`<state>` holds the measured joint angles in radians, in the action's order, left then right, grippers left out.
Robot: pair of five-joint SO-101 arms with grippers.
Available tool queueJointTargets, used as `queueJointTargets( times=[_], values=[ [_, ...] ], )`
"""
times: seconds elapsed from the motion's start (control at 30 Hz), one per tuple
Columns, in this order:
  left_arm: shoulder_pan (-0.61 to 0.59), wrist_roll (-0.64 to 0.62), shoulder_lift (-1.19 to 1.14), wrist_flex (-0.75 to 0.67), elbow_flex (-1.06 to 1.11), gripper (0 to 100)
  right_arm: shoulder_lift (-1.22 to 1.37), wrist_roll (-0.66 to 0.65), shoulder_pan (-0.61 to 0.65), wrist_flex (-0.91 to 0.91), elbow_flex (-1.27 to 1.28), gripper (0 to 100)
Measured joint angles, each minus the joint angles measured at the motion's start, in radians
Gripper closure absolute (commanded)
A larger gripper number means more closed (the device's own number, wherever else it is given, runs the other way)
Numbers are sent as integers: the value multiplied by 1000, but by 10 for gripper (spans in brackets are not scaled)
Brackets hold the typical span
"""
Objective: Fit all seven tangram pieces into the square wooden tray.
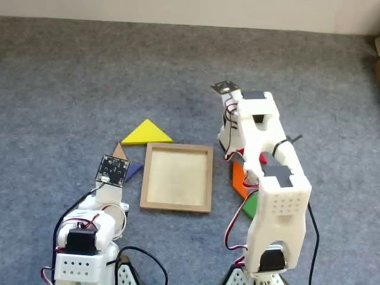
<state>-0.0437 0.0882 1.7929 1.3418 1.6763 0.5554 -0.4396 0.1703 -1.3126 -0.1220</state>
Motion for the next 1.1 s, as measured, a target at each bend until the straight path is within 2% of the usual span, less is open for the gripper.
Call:
queueJointTargets(
  times=[1.0,1.1],
  values=[
    [0,0,0,0,0,995,-2,18,-2,54,14,659],
    [0,0,0,0,0,995,-2,18,-2,58,14,693]
  ],
)
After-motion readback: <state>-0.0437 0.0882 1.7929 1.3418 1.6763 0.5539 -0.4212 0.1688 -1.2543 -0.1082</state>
